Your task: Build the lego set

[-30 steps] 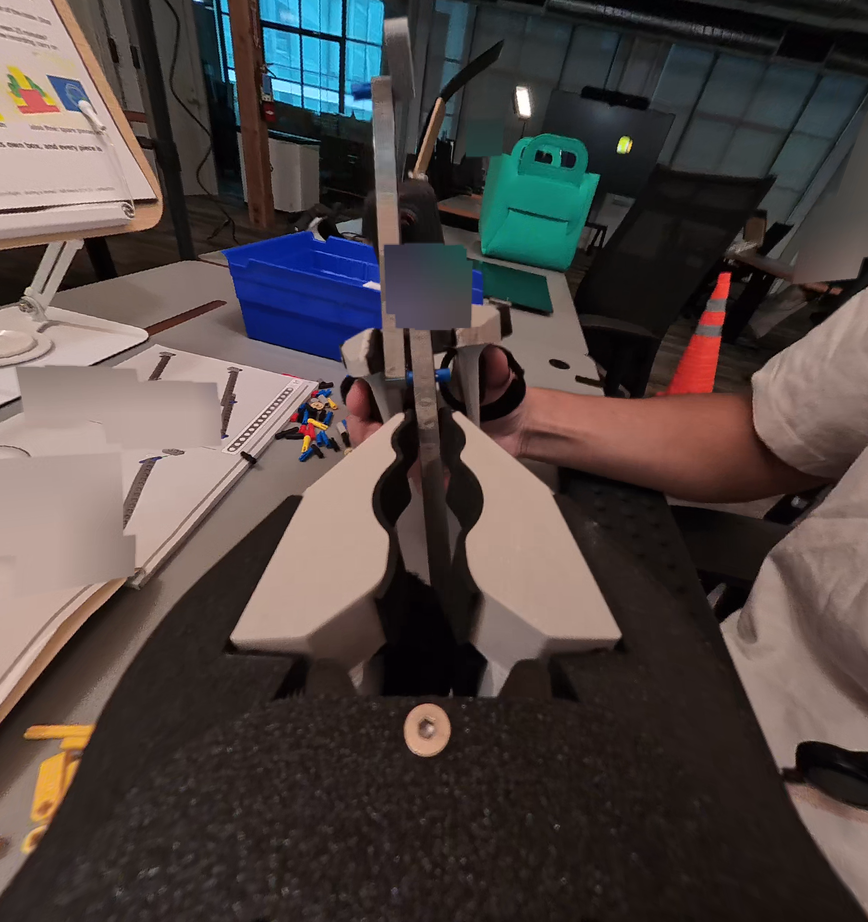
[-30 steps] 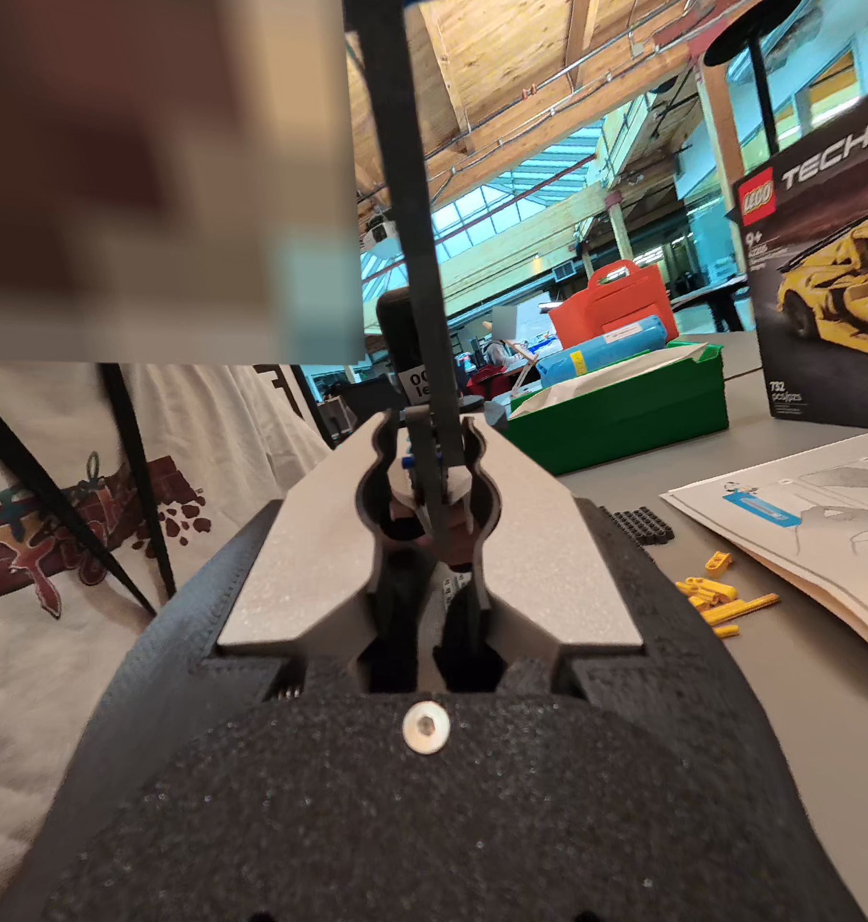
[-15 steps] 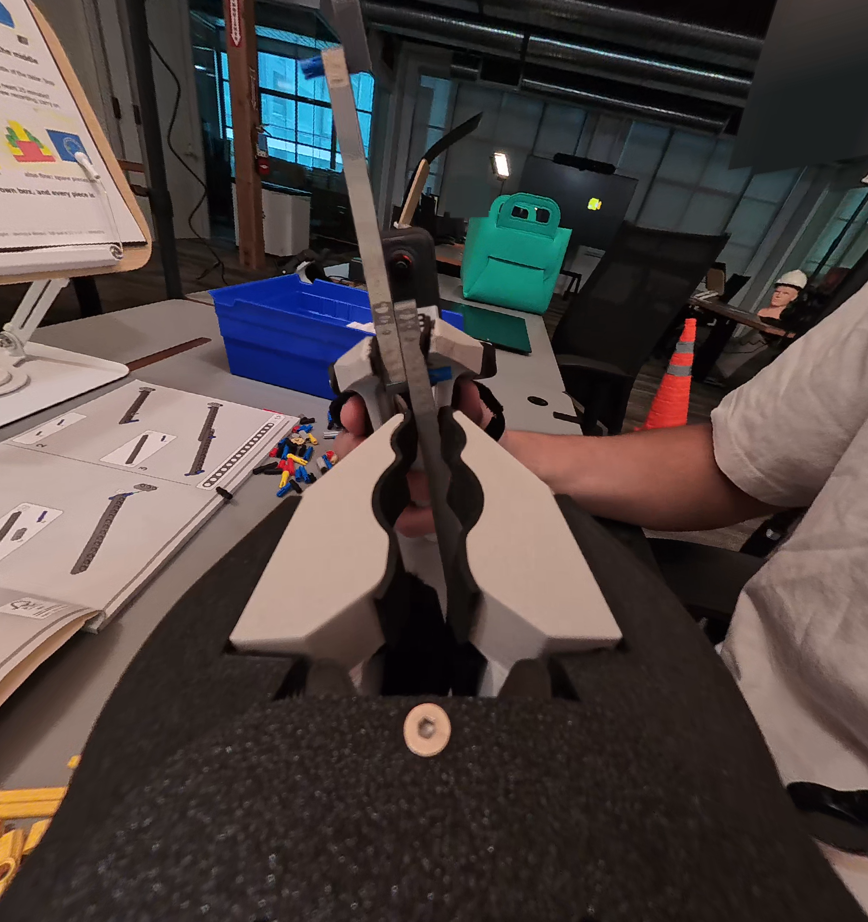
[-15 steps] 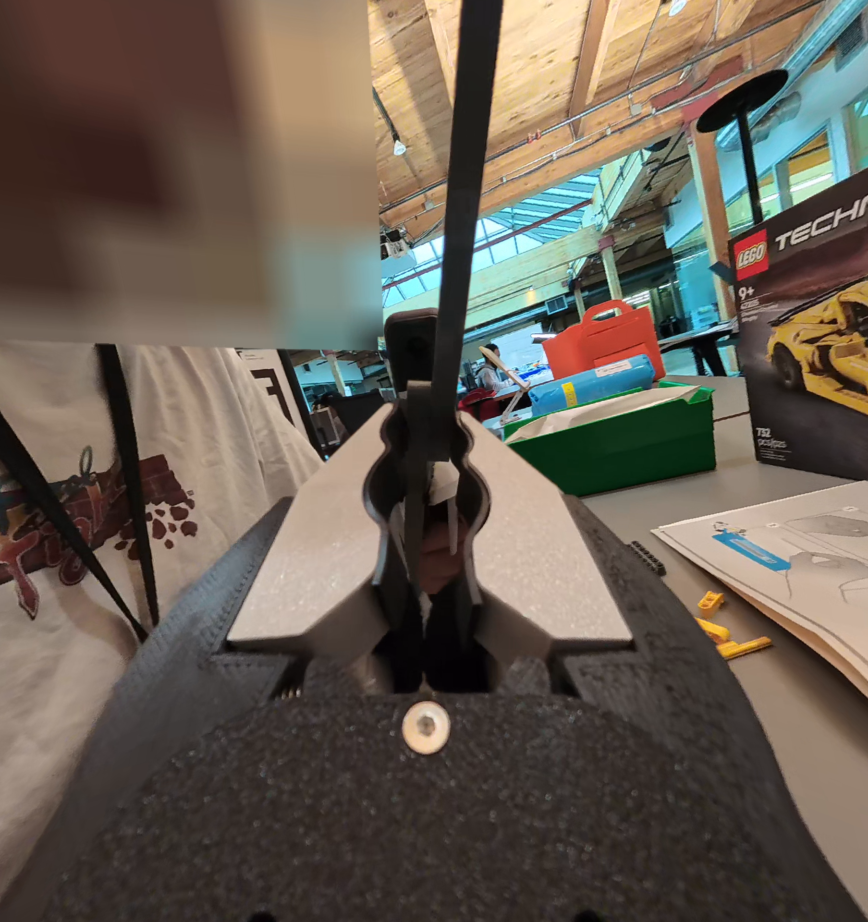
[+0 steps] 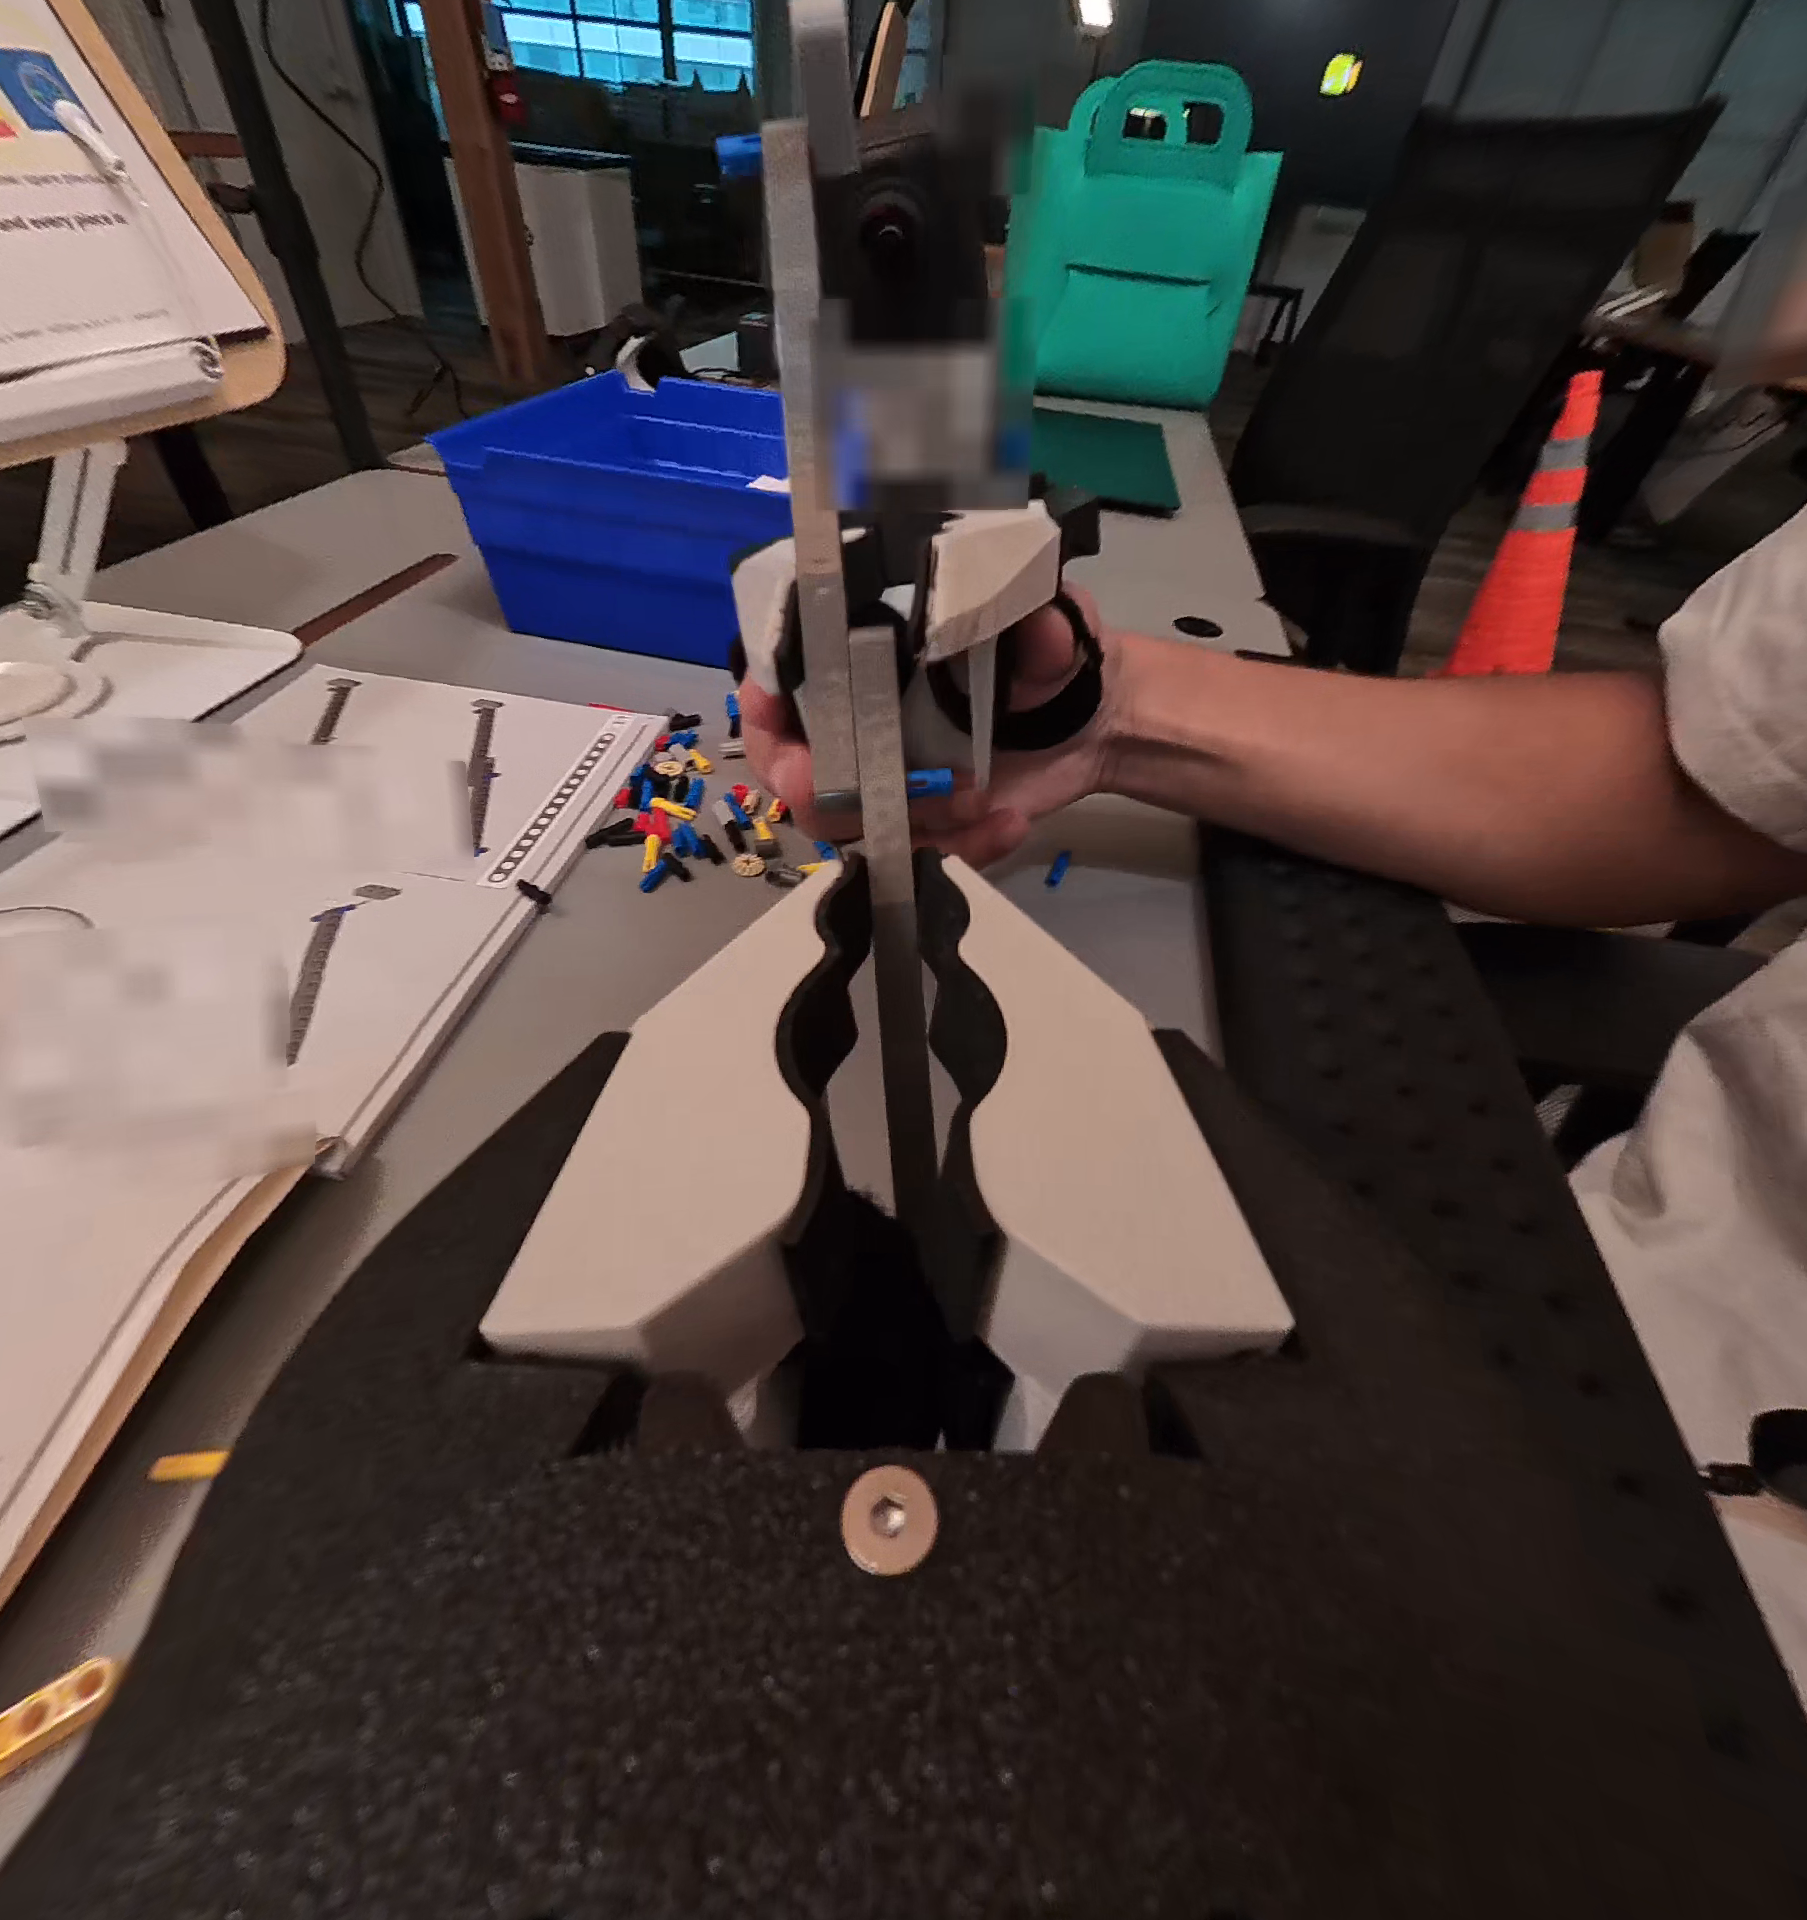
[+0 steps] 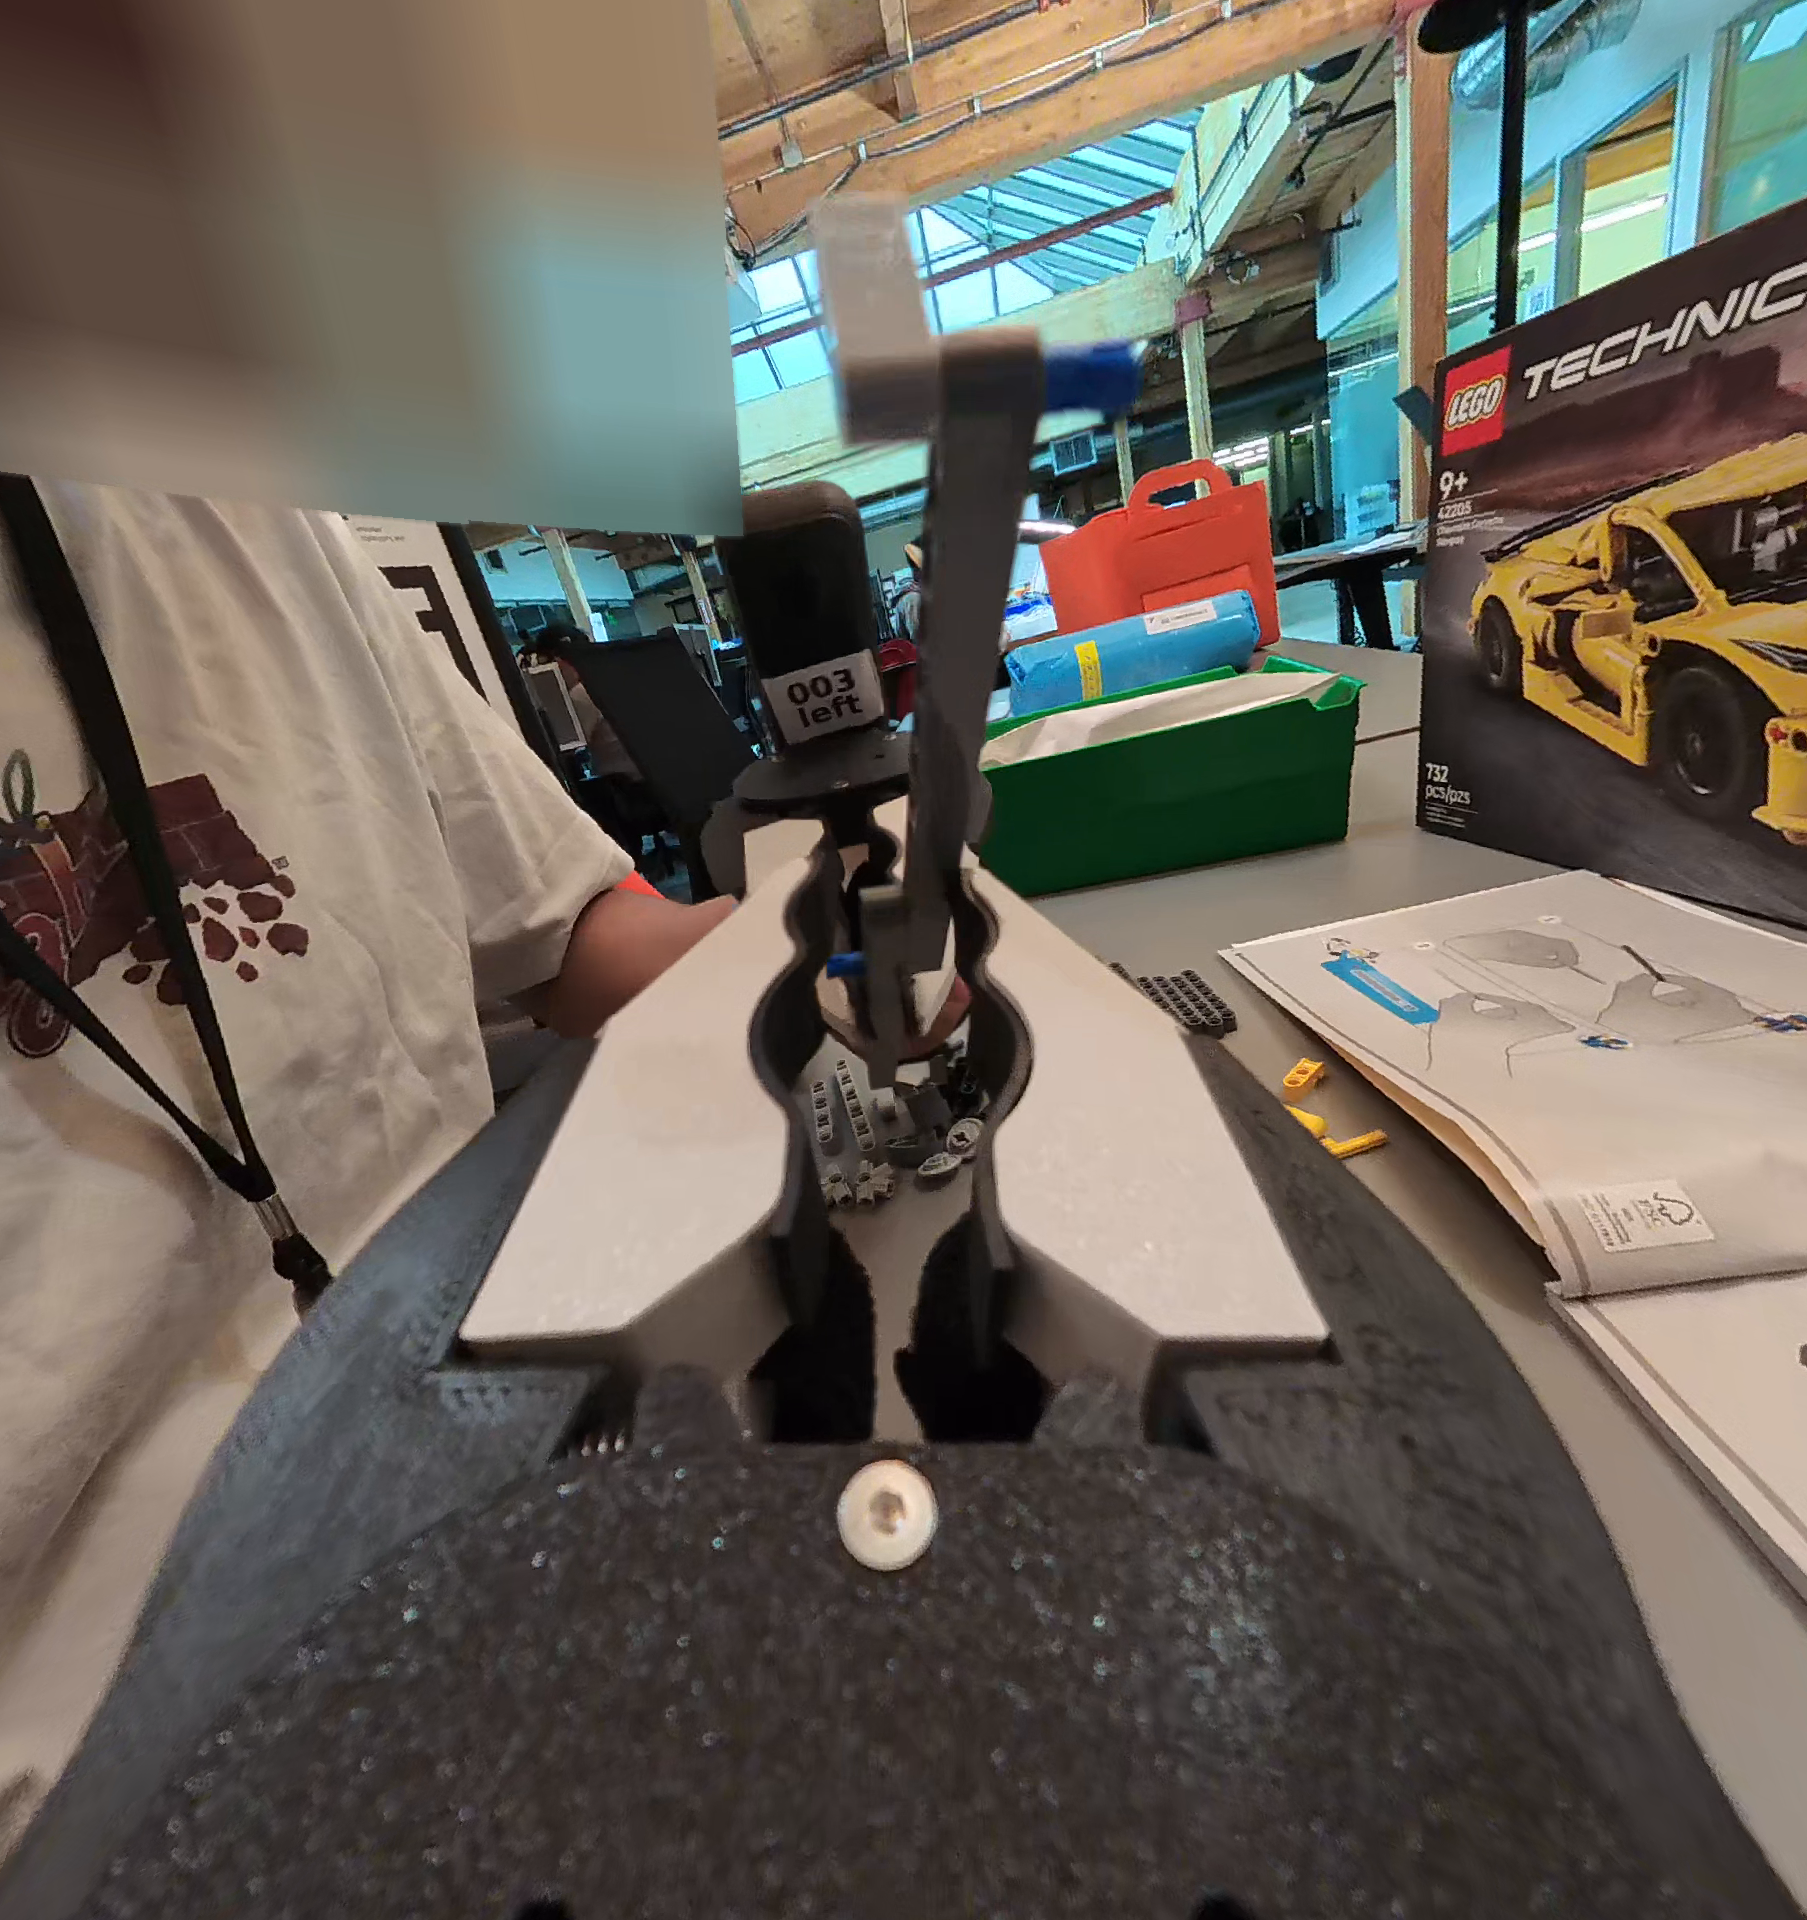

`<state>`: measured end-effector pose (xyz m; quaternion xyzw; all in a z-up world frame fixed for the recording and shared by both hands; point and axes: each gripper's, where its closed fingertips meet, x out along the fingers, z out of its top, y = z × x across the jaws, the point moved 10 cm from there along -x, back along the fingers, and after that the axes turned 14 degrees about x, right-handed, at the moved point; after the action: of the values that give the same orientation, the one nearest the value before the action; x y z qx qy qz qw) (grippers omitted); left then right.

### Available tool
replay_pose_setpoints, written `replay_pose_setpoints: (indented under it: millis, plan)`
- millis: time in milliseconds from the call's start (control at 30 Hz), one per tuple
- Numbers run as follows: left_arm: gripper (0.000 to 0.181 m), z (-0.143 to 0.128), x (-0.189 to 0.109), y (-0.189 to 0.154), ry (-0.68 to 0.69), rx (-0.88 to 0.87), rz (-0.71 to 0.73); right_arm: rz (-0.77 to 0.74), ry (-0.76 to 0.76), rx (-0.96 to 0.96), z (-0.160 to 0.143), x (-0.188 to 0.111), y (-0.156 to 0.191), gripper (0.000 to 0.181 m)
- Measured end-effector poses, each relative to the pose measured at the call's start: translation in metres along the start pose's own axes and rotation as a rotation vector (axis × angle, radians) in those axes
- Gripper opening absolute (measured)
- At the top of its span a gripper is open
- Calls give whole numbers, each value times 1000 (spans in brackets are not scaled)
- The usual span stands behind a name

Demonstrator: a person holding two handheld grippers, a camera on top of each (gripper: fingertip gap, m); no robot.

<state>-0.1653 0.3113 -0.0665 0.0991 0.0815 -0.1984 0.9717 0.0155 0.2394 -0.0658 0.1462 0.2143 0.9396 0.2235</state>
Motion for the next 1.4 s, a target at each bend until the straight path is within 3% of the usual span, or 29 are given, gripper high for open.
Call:
replay_pose_setpoints:
  millis: [333, 567, 667, 800, 933, 1000, 1100, 1167, 1333, 1400]
  plan:
    - [7, 3, -2, 1, -73, -81, -67, 32, 38, -14, -7, 15, 0, 16]
    - [7, 3, -1, 1, -47, -45, -5, -14, -1, -3, -4, 12, -1, 16]
    - [9, -4, -2, 1, -12, -50, -33, -2, -92, 32, 6, 0, -1, 16]
    - [7, 0, -5, 3, -51, -56, -7, -26, -104, 49, 10, -11, -2, 17]
    - [7, -7, -10, 12, -1, -80, 36, -254, -77, 31, 20, -40, -1, 50]
    - [6, -12, -11, 17, 54, -90, 56, -505, -45, 18, 21, -64, 1, 71]
    - [6, -31, -3, 22, 308, -75, 68, -894, 91, -44, 11, -95, 9, 65]
    - [6, -42, 6, 19, 460, -28, 67, -1148, 169, -23, 1, -114, 14, 30]
    - [7, -49, 27, 2, 622, 22, 36, -1283, 296, 19, -26, -124, 18, 21]
    - [7, -50, 33, -2, 662, 30, 35, -1354, 266, -3, -31, -124, 14, 17]
